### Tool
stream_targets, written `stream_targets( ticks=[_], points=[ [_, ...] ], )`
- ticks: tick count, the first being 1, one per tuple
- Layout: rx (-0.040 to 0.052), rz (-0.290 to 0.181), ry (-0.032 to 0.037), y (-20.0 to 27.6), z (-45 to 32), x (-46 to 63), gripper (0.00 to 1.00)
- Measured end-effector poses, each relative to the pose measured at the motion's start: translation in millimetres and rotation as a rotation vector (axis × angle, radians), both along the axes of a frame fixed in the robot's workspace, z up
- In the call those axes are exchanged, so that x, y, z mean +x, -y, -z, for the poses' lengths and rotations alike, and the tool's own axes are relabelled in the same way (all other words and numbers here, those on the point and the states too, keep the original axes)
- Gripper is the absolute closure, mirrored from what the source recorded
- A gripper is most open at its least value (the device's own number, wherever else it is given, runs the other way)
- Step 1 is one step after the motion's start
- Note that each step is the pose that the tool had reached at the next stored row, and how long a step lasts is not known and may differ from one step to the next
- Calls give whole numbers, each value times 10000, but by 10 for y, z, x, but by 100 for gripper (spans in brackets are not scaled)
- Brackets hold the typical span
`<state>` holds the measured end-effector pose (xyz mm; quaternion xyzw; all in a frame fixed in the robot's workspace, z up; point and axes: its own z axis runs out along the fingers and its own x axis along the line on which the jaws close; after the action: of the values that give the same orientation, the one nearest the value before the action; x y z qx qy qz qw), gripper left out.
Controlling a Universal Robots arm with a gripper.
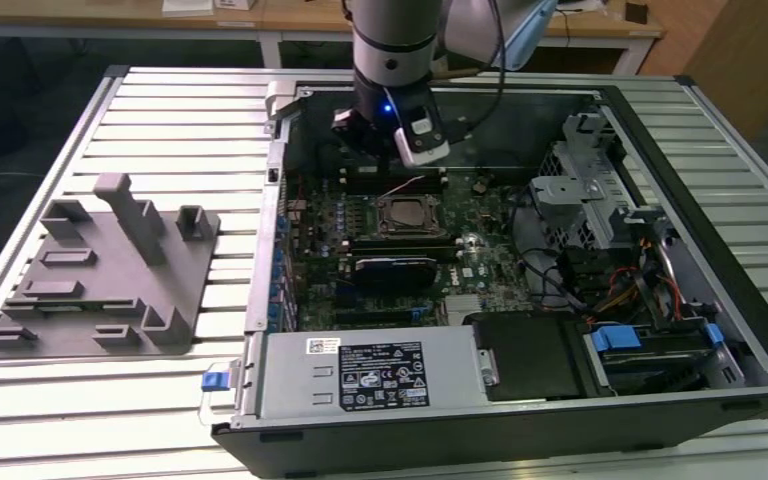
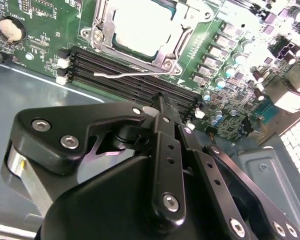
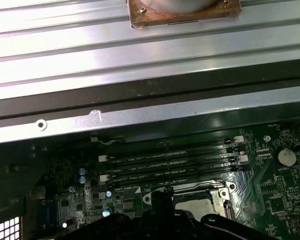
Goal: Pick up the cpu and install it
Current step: 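Install the first cpu locking lever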
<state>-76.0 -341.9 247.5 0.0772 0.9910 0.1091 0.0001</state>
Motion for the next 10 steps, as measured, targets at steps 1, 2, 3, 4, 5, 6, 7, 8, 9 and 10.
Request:
stream_targets(
  ticks=[1,2,3,4,5,6,7,8,9,10],
  points=[
    [1,1,0,0,4,4,89],
    [0,1,0,0,9,9,89],
    [1,1,1,0,14,14,89],
    [1,1,1,0,20,19,89],
    [0,1,1,0,27,26,89],
    [-1,1,1,0,31,34,89],
    [-2,1,1,0,36,43,89],
    [-2,2,1,0,40,54,89],
    [-1,2,1,0,45,63,89],
    [-1,1,1,0,49,73,89]
  ],
)
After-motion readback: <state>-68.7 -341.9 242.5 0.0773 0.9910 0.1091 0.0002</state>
